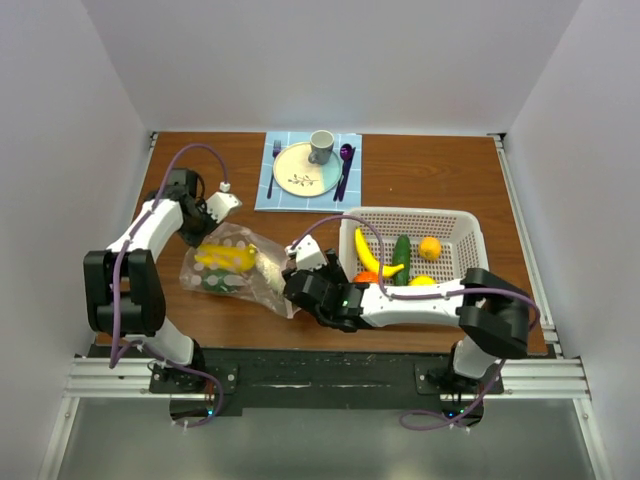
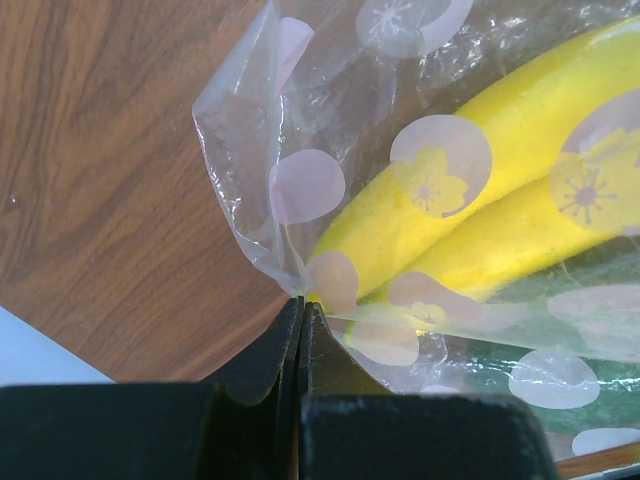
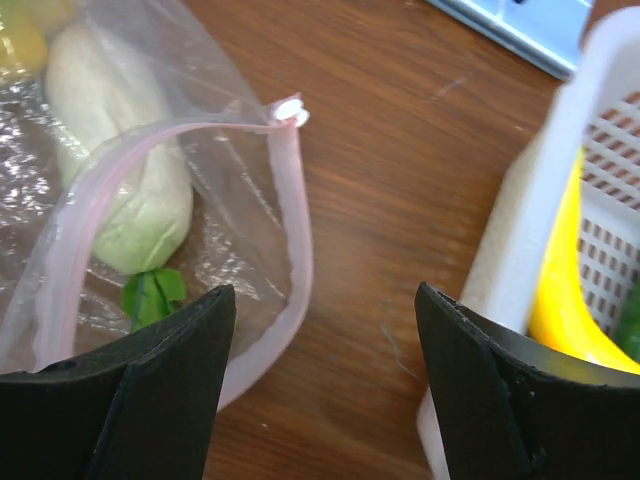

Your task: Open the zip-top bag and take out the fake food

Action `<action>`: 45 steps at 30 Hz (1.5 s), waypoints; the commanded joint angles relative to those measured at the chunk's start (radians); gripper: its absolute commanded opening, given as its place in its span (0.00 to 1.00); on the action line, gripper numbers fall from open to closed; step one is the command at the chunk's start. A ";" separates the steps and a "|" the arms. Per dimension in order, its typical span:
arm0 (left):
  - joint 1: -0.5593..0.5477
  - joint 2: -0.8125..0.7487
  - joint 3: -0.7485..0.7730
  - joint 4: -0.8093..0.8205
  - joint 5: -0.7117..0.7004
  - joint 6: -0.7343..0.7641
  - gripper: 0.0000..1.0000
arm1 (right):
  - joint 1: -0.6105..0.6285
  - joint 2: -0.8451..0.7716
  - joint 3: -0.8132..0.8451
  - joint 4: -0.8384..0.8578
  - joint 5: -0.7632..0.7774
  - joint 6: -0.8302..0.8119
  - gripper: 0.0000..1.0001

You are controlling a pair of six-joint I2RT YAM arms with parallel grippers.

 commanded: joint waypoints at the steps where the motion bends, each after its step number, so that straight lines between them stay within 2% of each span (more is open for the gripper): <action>1: 0.008 0.014 0.001 0.038 -0.014 0.002 0.00 | -0.001 0.057 0.029 0.157 -0.080 -0.069 0.76; 7: 0.006 0.029 0.008 0.030 0.006 -0.014 0.00 | -0.003 0.155 0.040 0.260 -0.209 -0.085 0.82; 14: -0.002 0.038 -0.005 0.030 0.014 -0.036 0.00 | -0.006 0.217 0.051 0.367 -0.327 -0.046 0.99; 20: -0.026 0.026 -0.044 0.052 0.008 -0.063 0.00 | -0.015 0.246 0.063 0.444 -0.427 0.007 0.99; 24: -0.026 0.021 -0.071 0.067 0.005 -0.079 0.00 | -0.020 0.255 0.084 0.452 -0.465 0.049 0.93; 27: -0.026 0.018 -0.096 0.095 -0.014 -0.082 0.00 | -0.018 0.236 0.080 0.465 -0.476 0.060 0.86; 29: -0.026 0.021 -0.108 0.112 -0.029 -0.085 0.00 | -0.017 0.219 0.078 0.438 -0.463 0.069 0.78; 35: -0.026 0.029 -0.111 0.129 -0.043 -0.082 0.00 | -0.012 0.179 0.097 0.251 -0.264 0.067 0.58; 39: -0.026 0.029 -0.096 0.124 -0.049 -0.077 0.00 | -0.004 0.153 0.092 0.139 -0.124 0.062 0.56; 41: -0.026 0.031 -0.093 0.122 -0.053 -0.077 0.00 | 0.003 0.121 0.083 0.105 -0.085 0.056 0.58; 45: -0.026 0.035 -0.084 0.116 -0.055 -0.083 0.00 | 0.048 0.038 0.054 0.122 -0.038 0.008 0.61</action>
